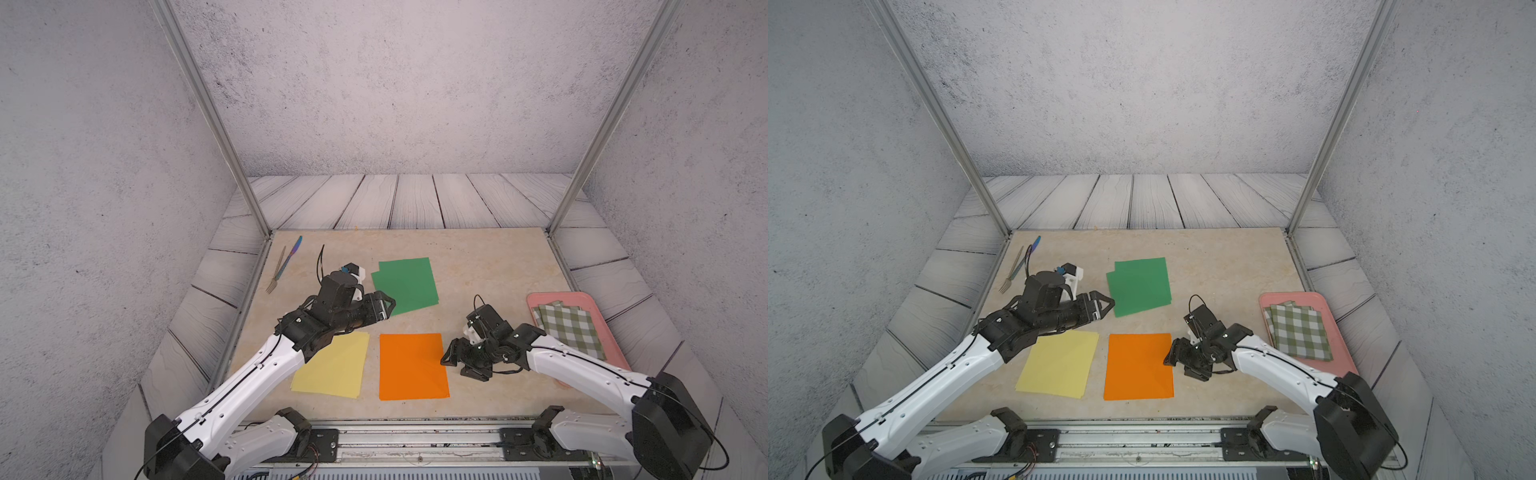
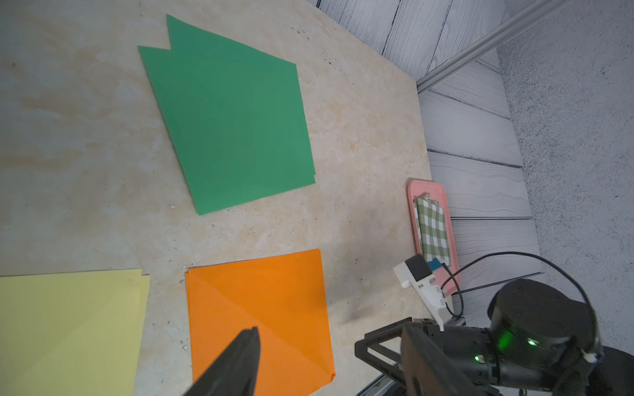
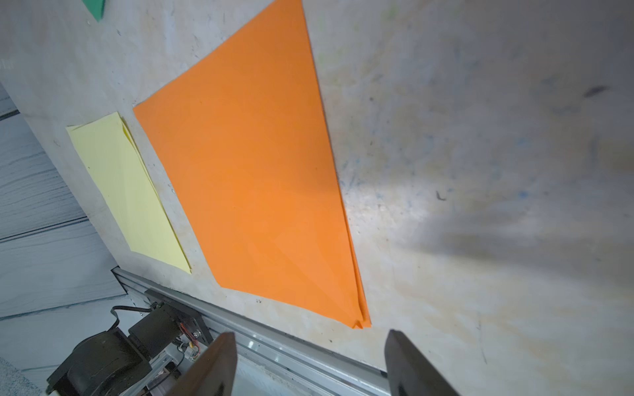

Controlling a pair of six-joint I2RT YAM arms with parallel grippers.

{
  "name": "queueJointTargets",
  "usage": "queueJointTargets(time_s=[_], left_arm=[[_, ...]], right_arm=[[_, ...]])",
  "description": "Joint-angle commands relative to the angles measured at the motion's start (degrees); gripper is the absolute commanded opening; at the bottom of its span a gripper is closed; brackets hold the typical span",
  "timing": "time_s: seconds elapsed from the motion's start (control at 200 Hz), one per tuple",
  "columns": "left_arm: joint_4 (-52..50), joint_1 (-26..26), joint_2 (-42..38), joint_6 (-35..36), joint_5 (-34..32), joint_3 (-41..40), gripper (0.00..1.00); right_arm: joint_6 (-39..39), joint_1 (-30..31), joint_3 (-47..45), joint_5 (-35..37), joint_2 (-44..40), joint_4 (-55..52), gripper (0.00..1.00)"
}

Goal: Sort the scattered colored papers by color
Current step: Place the colored paper.

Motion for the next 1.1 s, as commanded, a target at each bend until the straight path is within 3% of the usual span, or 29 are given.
queueJointTargets(time_s=[0.0, 0.23, 0.46, 0.636, 0.816, 0.926, 1.096], left_arm=[[-0.37, -0.16, 3.61, 1.55, 0.96, 3.12, 0.71], [-5.24, 2.94, 16.42, 4.53, 4.66, 14.30, 0.71], [-0.89, 13.06, 29.65, 4.20, 13.15, 20.69, 0.71], [-3.53, 18.07, 42.75, 7.59, 22.38, 30.42, 0.70], [-2.54, 19.17, 49.34, 7.41, 26.18, 34.94, 0.69], [-1.03, 19.69, 51.57, 6.56, 27.82, 35.23, 0.69], [0.01, 20.73, 53.46, 6.33, 28.06, 34.86, 0.70]], right_arm=[[-0.39, -0.95, 2.95, 4.86, -3.27, -7.22, 0.73], [-6.47, -9.06, 14.32, 1.68, 2.33, -9.92, 0.74], [-18.03, -14.48, 35.99, -3.74, 23.89, -15.13, 0.73], [-22.97, -14.55, 55.61, -5.20, 42.59, -20.93, 0.48], [-22.83, -14.44, 66.59, -7.62, 53.70, -21.33, 0.28], [-23.43, -14.43, 70.60, -8.12, 58.83, -21.61, 0.28], [-25.21, -14.54, 71.42, -8.51, 63.74, -20.04, 0.37]])
